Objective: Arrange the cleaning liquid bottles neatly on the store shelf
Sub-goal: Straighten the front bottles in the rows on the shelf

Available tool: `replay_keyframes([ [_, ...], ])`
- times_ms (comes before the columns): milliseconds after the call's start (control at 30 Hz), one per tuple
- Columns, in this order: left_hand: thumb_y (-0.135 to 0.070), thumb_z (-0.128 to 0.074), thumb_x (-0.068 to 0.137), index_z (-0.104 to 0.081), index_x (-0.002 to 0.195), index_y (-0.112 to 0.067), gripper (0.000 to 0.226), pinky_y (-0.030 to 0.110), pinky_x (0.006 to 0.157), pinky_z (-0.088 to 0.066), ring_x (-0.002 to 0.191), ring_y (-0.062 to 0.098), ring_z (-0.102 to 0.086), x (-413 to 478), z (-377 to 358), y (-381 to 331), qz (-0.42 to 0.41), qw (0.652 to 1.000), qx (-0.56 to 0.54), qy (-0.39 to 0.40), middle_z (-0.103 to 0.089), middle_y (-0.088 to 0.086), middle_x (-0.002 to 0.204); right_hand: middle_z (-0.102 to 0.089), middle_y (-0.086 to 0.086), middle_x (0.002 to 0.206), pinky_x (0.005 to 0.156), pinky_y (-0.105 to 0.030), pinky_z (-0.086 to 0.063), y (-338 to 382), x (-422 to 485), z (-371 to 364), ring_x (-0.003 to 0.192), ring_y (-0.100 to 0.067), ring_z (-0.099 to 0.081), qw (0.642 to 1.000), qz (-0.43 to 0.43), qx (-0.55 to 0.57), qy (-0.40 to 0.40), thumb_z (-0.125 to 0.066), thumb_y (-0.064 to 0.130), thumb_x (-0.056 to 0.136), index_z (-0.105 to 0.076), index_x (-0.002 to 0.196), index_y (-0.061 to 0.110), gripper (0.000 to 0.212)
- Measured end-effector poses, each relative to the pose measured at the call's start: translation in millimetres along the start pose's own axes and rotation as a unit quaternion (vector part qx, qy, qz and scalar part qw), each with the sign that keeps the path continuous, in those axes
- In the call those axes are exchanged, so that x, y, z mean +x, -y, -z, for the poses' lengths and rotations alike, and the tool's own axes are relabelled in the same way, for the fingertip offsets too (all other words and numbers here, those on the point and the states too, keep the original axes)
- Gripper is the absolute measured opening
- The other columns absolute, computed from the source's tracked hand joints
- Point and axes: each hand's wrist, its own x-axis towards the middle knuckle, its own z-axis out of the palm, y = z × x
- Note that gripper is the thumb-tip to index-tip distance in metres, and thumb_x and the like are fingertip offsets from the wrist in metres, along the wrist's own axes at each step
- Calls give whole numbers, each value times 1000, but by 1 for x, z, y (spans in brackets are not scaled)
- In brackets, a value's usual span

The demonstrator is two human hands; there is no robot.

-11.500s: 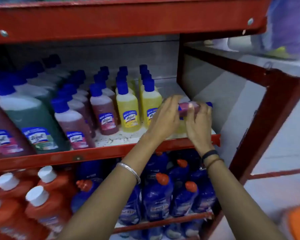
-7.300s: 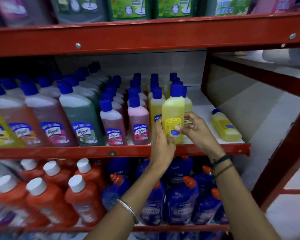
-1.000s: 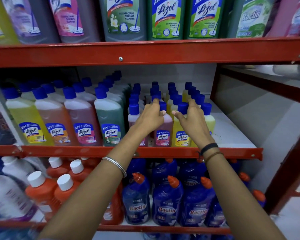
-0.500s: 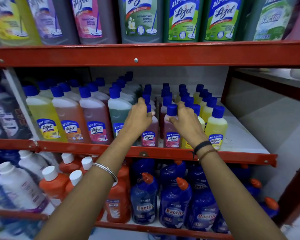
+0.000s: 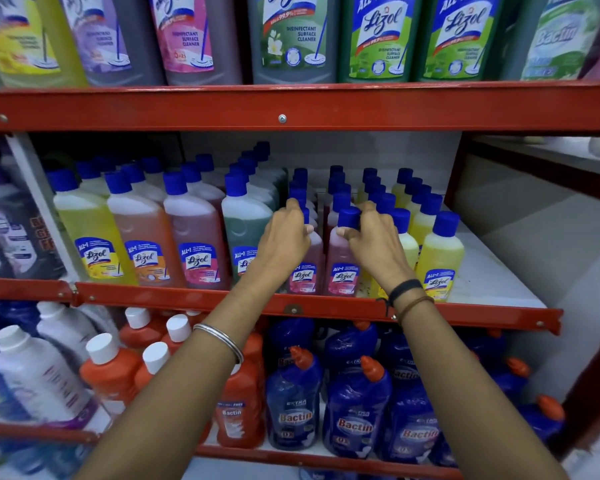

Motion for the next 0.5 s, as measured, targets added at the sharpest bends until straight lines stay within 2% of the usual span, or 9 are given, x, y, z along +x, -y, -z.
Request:
replay_keyframes([
  [133,-6,-55,90,-41,122,3,35,33,68,-39,103,35,-61,0,1,1,-2,1000,10,4,-63,22,111,-61,-16,88,64,-37,-45,7,-1,-2,80,-30,-58,1000,10,-22,8,-62,18,87,-47,116,0,37],
  [200,-8,-55,91,-42,120,3,33,32,68,-38,101,35,-61,-1,2,3,-9,1000,18,2,-62,23,110,-54,-11,85,64,-35,-38,9,0,-3,82,-25,-54,999,9,-44,8,-61,17,88,-46,117,-1,37],
  [333,-6,-54,92,-43,119,3,31,30,68,-38,101,32,-62,-4,2,5,-23,1000,19,2,-60,22,109,-62,-20,94,64,-32,-37,8,0,1,88,-33,-60,998,6,-66,-4,-60,12,88,-45,121,-3,39],
  [500,-3,-54,90,-44,114,2,27,38,74,-51,100,31,-64,-1,-3,8,-32,999,-2,-1,-61,23,107,-63,-19,88,61,-32,-38,11,-4,-1,75,-26,-56,1000,2,-31,0,-61,10,87,-47,118,-2,36],
])
